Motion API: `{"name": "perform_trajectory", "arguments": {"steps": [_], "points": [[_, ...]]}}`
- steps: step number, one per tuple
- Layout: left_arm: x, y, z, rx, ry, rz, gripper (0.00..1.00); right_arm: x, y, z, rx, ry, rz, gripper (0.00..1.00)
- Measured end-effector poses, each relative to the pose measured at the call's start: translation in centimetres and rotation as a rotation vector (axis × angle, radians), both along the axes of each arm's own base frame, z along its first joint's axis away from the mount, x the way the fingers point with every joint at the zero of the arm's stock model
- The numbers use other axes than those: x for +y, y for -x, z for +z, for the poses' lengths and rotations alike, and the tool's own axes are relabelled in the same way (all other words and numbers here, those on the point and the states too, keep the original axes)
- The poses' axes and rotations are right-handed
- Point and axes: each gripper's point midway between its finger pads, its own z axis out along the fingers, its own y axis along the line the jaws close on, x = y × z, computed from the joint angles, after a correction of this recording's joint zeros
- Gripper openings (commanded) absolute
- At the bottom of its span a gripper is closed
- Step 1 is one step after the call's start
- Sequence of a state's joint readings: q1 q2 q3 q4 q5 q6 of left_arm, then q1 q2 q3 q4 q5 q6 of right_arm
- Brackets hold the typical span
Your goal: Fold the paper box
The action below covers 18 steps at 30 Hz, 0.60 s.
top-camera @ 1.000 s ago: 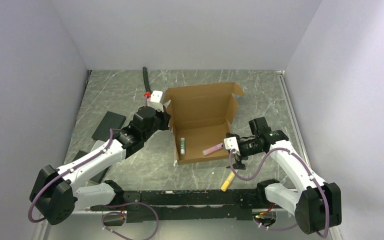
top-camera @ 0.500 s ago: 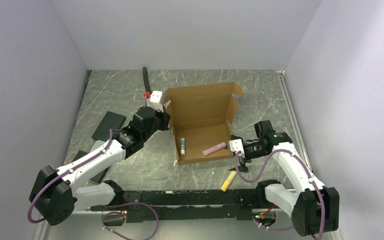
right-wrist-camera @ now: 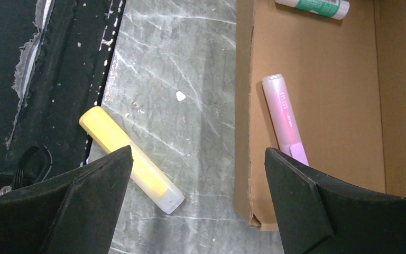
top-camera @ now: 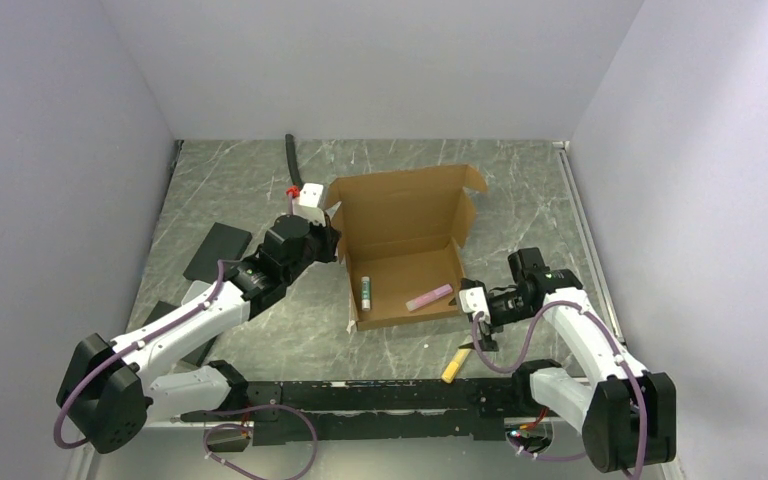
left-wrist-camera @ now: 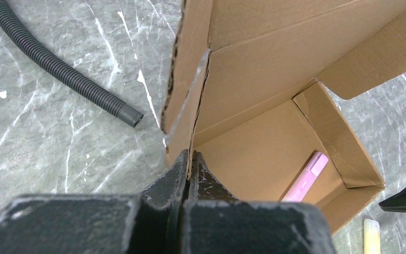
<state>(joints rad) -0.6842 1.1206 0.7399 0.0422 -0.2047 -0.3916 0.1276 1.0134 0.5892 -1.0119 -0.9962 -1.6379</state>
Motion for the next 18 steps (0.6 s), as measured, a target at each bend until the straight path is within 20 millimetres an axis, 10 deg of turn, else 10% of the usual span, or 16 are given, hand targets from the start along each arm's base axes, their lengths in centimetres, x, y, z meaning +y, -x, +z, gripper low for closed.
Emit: {"name": "perform_trajectory", "arguments": {"steps": [18], "points": [[-0.1, 0.0, 0.1, 0.005, 0.015, 0.003, 0.00, -0.9, 3.1, -4.5, -0.018, 0.194, 0.225, 0.76]]}}
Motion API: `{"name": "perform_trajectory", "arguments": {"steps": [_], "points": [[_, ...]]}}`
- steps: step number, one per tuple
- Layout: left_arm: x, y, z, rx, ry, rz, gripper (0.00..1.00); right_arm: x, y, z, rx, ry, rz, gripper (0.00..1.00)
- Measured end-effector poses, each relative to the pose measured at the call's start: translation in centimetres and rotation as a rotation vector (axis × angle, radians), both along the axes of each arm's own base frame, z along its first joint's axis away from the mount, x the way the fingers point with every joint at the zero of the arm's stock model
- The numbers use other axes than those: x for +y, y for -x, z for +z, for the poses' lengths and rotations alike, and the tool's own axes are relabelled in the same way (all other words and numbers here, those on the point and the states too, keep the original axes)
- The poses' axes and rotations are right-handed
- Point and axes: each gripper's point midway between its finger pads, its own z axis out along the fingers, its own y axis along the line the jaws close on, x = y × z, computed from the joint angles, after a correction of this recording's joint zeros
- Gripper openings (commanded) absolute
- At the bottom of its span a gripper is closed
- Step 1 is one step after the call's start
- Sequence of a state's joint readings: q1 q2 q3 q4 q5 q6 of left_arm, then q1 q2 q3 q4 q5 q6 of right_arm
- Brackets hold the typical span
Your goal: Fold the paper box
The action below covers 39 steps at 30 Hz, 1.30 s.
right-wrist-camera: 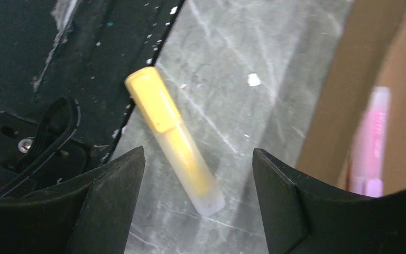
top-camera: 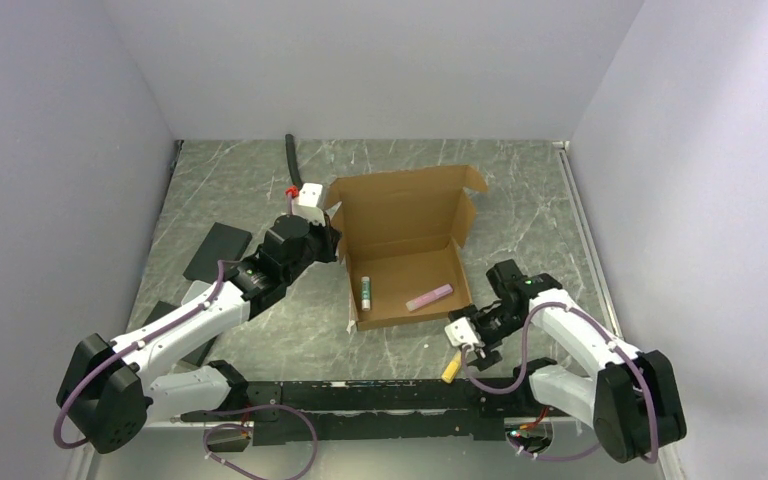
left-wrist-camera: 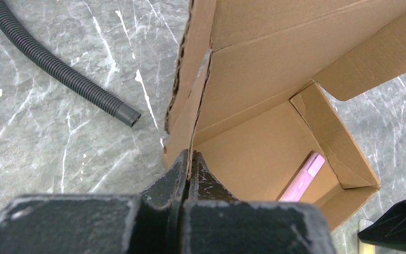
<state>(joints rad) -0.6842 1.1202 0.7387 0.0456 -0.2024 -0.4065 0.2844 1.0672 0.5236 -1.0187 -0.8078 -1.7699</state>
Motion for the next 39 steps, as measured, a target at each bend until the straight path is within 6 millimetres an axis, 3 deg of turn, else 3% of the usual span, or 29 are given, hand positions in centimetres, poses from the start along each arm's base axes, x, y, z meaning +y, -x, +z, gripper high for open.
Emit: {"name": "perform_trajectory", "arguments": {"steps": [4, 8, 18, 20, 23, 26, 32, 39], "points": [[-0.1, 0.0, 0.0, 0.000, 0.002, -0.003, 0.00, -0.5, 1.0, -1.6, 0.004, 0.089, 0.058, 0.65], [-0.1, 0.0, 0.0, -0.003, 0.004, -0.003, 0.00, -1.0, 0.8, -2.7, 0.013, 0.158, 0.058, 0.53], [0.0, 0.1, -0.1, -0.005, 0.006, -0.003, 0.00, -1.2, 0.3, -3.3, 0.036, 0.230, -0.005, 0.40], [-0.1, 0.1, -0.1, -0.005, 0.007, -0.004, 0.00, -1.2, 0.3, -3.3, 0.037, 0.235, -0.008, 0.31], [0.0, 0.1, -0.1, -0.005, 0.007, -0.004, 0.00, -1.2, -0.1, -3.2, 0.032, 0.247, -0.011, 0.11], [0.0, 0.2, 0.0, -0.006, 0.010, -0.005, 0.00, -1.1, -0.6, -3.1, 0.030, 0.253, -0.024, 0.05], [0.0, 0.2, 0.0, -0.005, 0.010, -0.006, 0.00, -0.3, -1.4, -1.9, 0.027, 0.218, -0.049, 0.00], [0.0, 0.2, 0.0, -0.004, 0.010, -0.005, 0.00, 2.0, -2.6, 2.1, 0.066, 0.065, -0.114, 0.00]]}}
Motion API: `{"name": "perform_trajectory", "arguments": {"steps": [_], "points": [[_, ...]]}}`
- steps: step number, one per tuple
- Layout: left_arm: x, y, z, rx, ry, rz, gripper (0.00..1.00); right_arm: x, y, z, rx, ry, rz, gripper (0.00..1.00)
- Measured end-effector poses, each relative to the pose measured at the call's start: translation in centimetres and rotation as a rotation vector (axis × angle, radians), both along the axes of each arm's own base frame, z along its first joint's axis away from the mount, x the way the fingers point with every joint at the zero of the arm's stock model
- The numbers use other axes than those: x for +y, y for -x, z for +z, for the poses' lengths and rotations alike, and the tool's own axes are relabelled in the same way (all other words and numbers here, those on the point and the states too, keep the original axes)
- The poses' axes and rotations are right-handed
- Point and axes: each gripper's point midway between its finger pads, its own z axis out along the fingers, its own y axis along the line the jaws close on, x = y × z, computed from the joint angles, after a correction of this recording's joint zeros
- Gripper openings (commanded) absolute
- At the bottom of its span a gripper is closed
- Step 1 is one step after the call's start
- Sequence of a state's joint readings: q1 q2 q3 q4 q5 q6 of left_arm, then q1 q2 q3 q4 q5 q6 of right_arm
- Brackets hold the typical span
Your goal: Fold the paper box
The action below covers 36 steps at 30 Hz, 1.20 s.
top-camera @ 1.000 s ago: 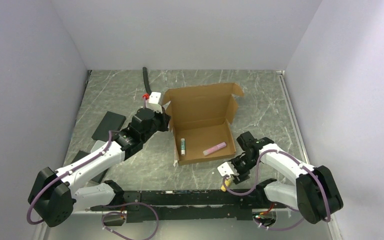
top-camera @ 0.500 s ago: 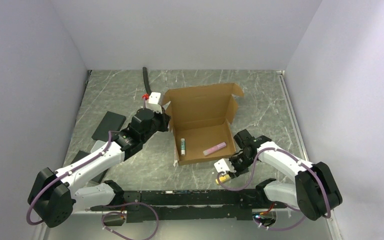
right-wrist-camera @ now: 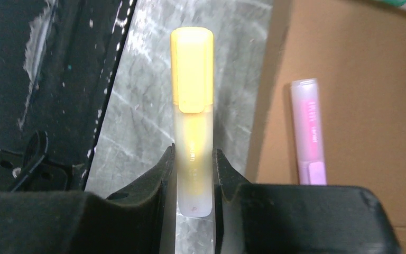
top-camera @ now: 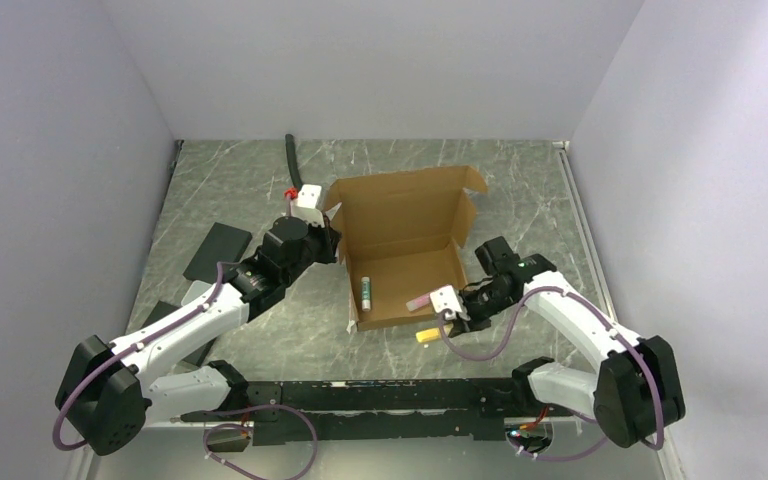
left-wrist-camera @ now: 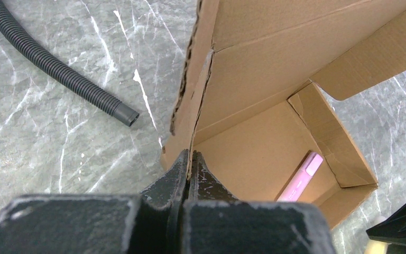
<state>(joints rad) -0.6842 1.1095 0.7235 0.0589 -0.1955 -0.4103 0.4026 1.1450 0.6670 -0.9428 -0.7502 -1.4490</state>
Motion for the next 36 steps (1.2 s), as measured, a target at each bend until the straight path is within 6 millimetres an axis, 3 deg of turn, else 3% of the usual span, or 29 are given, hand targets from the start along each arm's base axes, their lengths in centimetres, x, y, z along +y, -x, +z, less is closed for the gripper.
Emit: {"name": "perform_trajectory", "arguments": {"steps": [9, 18, 21, 24, 26, 29, 34, 36], "points": [[0.0, 0.0, 0.0, 0.002, 0.004, 0.001, 0.00, 1.3, -1.3, 4.3, 0.071, -0.168, -0.164, 0.00], [-0.2, 0.1, 0.0, 0.012, 0.019, -0.001, 0.00, 1.6, -7.6, 6.5, -0.011, -0.163, -0.446, 0.00], [-0.2, 0.1, 0.0, 0.013, 0.020, -0.001, 0.00, 2.1, -9.6, 6.8, -0.059, -0.139, -0.486, 0.24], [-0.3, 0.1, 0.0, 0.015, 0.024, -0.004, 0.00, 2.3, -11.0, 5.9, -0.082, -0.094, -0.536, 0.57], [-0.4, 0.1, -0.1, 0.017, 0.027, -0.006, 0.00, 2.3, -11.5, 5.2, -0.080, -0.068, -0.561, 0.71], [-0.6, 0.0, -0.1, 0.018, 0.035, -0.006, 0.00, 2.3, -11.7, 5.1, -0.076, -0.064, -0.586, 0.82], [-0.8, 0.0, -0.1, 0.022, 0.049, -0.010, 0.00, 2.2, -11.5, 6.2, -0.059, -0.129, -0.591, 0.89], [-0.9, 0.0, -0.1, 0.023, 0.051, -0.013, 0.00, 1.6, -11.4, 7.1, -0.033, -0.183, -0.600, 0.99]]}}
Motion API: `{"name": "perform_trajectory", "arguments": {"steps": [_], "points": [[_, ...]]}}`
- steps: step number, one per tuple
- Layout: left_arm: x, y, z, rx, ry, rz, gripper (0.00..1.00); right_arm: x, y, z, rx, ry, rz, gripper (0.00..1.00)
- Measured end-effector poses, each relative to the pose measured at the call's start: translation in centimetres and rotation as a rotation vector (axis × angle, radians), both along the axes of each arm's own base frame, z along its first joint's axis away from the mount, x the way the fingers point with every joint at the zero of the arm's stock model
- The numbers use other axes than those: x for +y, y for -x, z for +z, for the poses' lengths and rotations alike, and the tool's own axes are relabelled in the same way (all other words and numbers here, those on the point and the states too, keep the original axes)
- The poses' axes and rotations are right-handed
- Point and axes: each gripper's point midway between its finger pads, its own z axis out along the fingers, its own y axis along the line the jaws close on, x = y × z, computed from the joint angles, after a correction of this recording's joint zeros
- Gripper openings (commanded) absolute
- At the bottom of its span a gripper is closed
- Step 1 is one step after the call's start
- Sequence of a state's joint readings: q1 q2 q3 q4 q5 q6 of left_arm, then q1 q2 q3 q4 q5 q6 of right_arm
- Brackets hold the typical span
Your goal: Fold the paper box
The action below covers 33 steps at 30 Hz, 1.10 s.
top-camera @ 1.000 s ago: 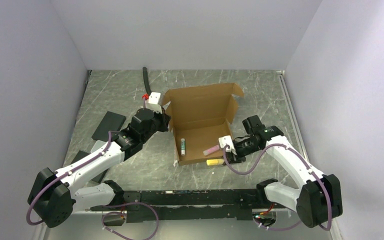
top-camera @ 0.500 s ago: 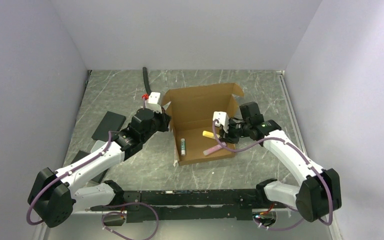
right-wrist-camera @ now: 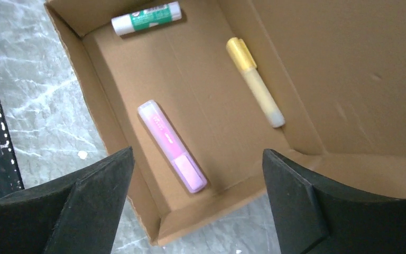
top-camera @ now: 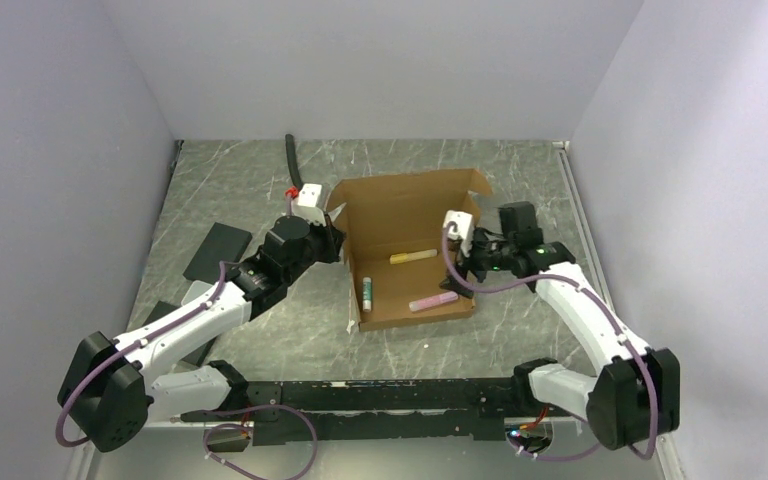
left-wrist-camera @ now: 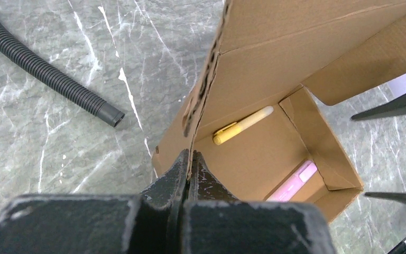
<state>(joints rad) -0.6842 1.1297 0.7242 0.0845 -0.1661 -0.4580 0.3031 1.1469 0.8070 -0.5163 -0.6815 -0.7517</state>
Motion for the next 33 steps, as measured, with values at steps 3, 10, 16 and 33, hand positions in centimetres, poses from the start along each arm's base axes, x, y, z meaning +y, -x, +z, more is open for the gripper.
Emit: {"name": "perform_trajectory", "arguments": {"steps": [3, 10, 16, 33], "points": [[-0.2, 0.1, 0.0, 0.002, 0.004, -0.009, 0.00, -1.8, -0.1, 1.8, -0.015, -0.095, -0.036, 1.00], [-0.3, 0.2, 0.0, 0.007, 0.012, -0.013, 0.00, -4.3, 0.5, 5.1, -0.036, -0.247, -0.116, 1.00], [-0.4, 0.3, 0.0, 0.013, 0.021, -0.017, 0.00, -6.6, -0.7, 5.7, 0.020, -0.312, -0.266, 0.95], [-0.8, 0.2, 0.0, 0.022, 0.034, -0.027, 0.00, -7.2, -7.3, 6.9, 0.060, -0.440, -0.510, 0.26]]}}
